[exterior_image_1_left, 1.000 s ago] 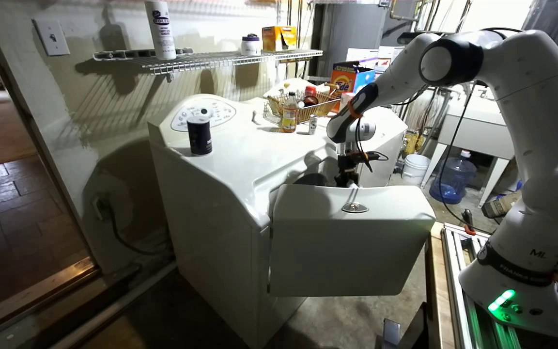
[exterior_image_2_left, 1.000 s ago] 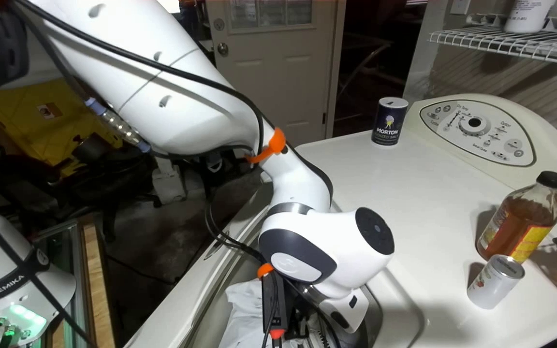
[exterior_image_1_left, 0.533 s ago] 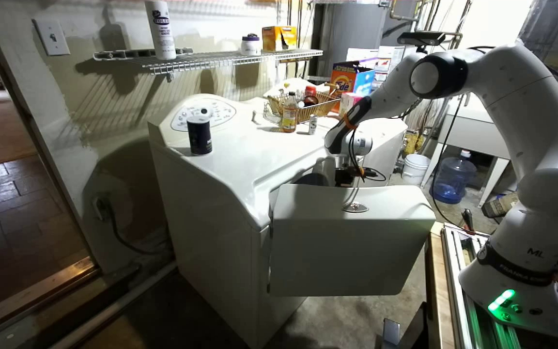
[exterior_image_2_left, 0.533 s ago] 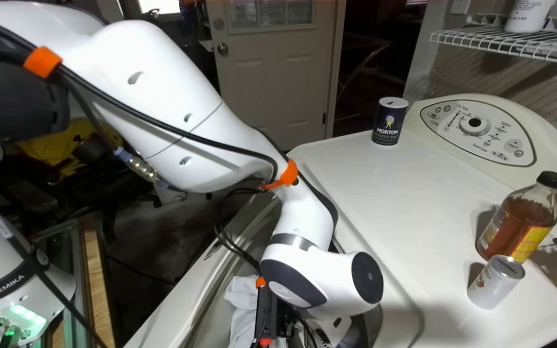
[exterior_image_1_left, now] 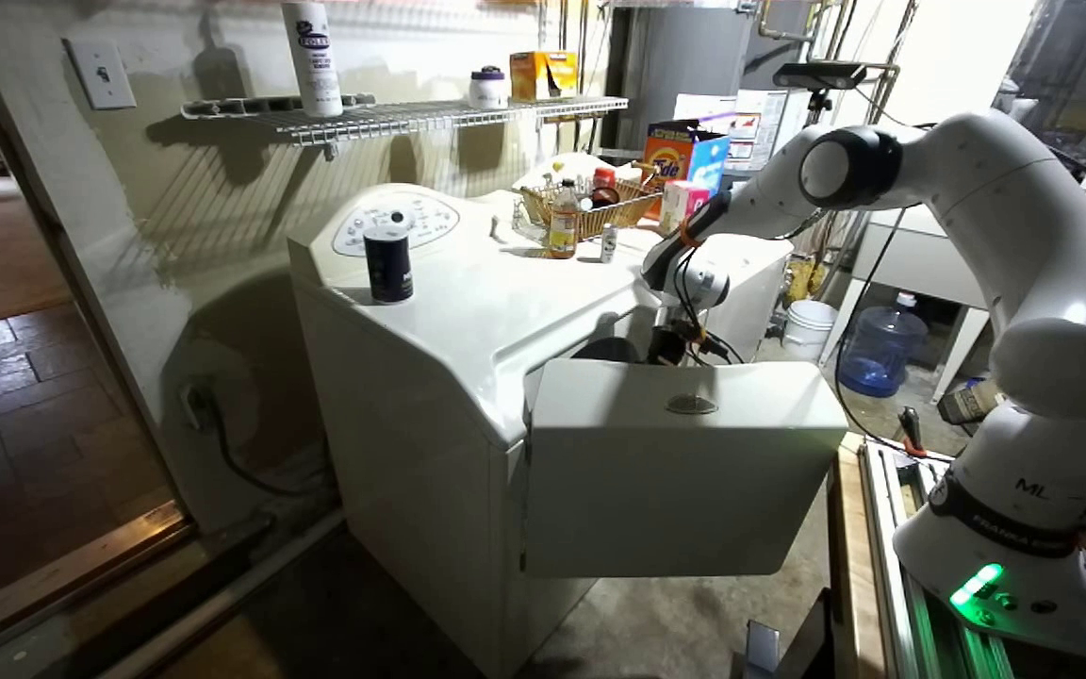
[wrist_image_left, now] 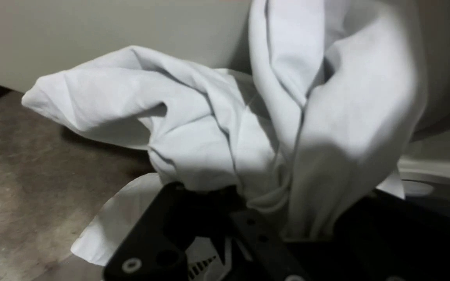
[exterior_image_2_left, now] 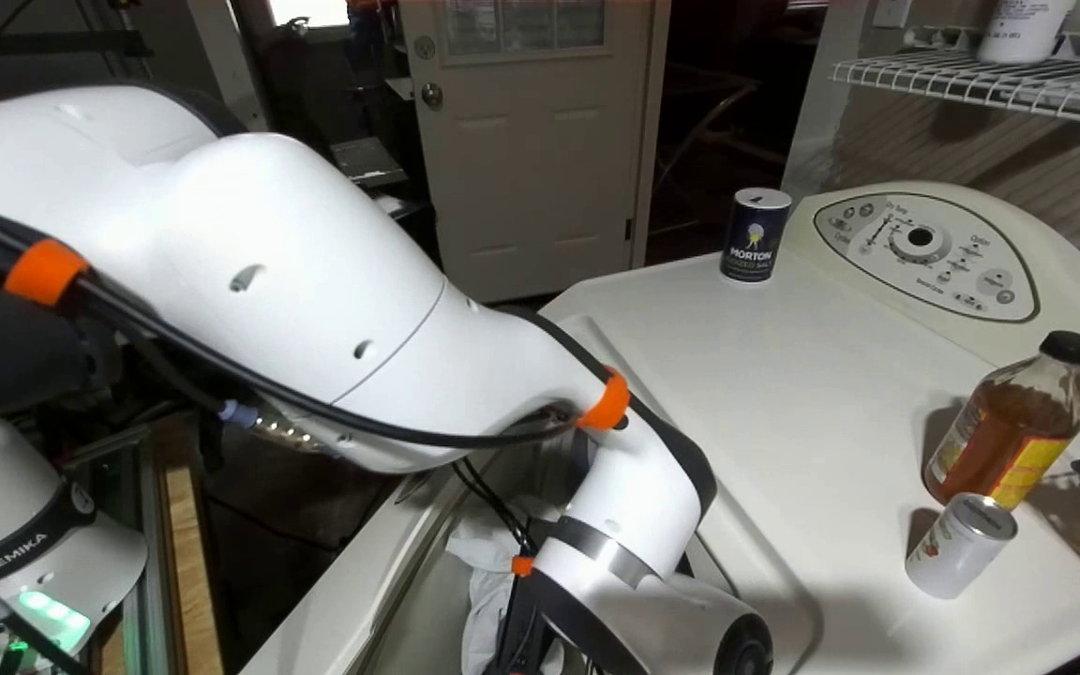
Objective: Put the light blue cloth in the washing machine on the left
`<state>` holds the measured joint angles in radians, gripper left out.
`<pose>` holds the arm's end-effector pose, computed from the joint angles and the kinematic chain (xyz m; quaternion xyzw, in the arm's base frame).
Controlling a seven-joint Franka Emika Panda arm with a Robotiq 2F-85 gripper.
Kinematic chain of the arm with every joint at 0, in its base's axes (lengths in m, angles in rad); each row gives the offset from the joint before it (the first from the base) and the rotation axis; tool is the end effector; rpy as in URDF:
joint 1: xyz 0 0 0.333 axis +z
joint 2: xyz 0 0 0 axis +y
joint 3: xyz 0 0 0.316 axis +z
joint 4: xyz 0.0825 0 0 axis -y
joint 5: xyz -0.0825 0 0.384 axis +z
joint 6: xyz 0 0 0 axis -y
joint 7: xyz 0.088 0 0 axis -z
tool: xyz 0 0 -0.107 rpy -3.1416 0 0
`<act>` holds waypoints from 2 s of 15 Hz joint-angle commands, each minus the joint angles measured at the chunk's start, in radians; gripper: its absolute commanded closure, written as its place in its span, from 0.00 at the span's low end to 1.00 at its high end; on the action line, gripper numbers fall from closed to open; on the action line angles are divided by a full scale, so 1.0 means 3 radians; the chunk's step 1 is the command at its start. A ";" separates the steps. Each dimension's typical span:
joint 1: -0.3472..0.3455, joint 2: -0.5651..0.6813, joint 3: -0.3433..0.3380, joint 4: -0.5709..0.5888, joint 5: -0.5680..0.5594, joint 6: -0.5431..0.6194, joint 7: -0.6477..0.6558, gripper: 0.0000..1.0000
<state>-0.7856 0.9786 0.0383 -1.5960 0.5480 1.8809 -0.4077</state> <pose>0.4616 -0.3749 0.0303 -0.8592 0.3174 0.1482 0.3728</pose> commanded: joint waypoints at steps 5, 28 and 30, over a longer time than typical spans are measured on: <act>0.0001 0.0277 0.0082 0.0268 0.0466 -0.0170 -0.0088 0.96; -0.0188 0.0728 0.0312 0.0300 0.1874 -0.0257 -0.1367 0.96; -0.0135 0.0718 0.0271 0.0221 0.2068 -0.0195 -0.1648 0.96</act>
<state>-0.8362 1.1855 0.1283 -1.5142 1.0750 1.8309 -0.7881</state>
